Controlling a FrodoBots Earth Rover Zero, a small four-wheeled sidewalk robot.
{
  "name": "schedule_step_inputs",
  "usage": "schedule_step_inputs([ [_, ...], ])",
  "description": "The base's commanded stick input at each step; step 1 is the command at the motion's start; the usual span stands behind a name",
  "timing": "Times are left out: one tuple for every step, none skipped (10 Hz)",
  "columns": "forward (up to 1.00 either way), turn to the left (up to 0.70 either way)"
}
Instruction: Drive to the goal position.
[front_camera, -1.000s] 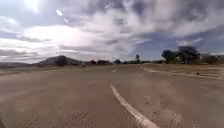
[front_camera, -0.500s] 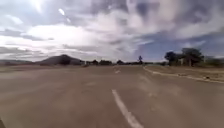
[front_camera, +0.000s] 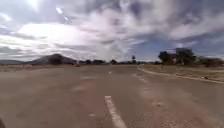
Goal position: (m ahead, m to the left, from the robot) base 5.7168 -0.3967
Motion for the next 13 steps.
schedule_step_inputs([
  [1.0, 0.0],
  [1.0, 0.0],
  [1.0, 0.0],
  [1.0, 0.0],
  [1.0, 0.0],
  [1.0, 0.0],
  [1.0, 0.0],
  [1.0, 0.0],
  [1.0, 0.0],
  [1.0, 0.0],
  [1.0, -0.38],
  [1.0, -0.34],
  [1.0, -0.31],
])
